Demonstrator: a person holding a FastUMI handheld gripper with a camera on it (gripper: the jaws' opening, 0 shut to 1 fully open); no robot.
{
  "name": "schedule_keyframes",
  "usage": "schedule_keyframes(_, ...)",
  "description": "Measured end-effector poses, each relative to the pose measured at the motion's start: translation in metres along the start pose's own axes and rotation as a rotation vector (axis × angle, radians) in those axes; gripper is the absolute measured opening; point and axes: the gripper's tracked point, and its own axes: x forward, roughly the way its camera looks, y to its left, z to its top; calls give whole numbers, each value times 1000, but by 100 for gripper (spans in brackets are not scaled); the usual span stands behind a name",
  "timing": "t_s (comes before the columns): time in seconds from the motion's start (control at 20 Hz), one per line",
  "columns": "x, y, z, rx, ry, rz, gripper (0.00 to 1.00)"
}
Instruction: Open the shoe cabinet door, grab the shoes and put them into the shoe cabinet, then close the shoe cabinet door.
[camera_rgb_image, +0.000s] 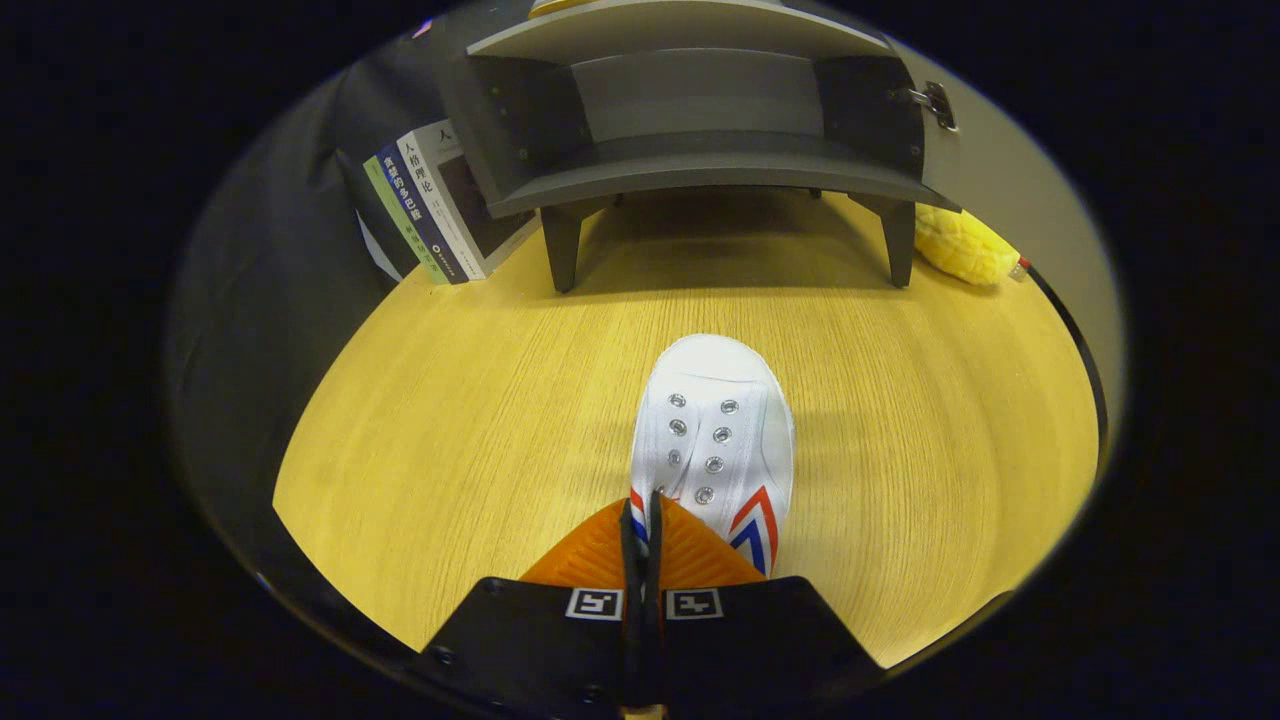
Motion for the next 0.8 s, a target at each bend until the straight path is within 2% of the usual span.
schedule_keyframes(0.25,-19,2,18,37,-85,82,2)
schedule_keyframes(0.45,-36,19,40,95,-135,196,1)
schedule_keyframes(0.6,-59,31,65,187,-190,278,1)
schedule_keyframes(0.8,-92,36,114,217,-320,323,2)
